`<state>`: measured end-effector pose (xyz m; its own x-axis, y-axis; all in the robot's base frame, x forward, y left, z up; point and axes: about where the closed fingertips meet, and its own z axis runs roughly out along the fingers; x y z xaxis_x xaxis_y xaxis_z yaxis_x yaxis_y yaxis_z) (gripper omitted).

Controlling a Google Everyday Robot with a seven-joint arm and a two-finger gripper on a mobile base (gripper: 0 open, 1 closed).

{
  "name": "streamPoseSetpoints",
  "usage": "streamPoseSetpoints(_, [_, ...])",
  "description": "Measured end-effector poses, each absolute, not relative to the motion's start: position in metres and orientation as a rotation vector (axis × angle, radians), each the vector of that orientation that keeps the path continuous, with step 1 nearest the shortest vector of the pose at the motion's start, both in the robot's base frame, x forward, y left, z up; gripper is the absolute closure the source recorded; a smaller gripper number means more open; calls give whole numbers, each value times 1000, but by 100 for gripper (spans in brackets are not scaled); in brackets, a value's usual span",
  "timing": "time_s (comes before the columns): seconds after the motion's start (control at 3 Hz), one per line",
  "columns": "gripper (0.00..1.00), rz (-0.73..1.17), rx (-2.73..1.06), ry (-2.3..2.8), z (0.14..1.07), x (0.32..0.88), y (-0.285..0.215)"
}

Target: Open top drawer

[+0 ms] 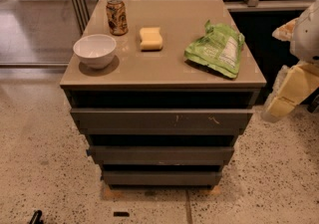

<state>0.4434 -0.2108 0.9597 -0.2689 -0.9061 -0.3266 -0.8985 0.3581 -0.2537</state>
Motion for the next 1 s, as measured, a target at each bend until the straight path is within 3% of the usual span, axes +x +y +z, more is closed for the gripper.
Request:
streamPoseSetpoints(0.67, [0, 427, -948, 2352, 861, 419, -179])
streamPoseSetpoints(1.0, [14, 449, -822, 2305, 861, 434, -174])
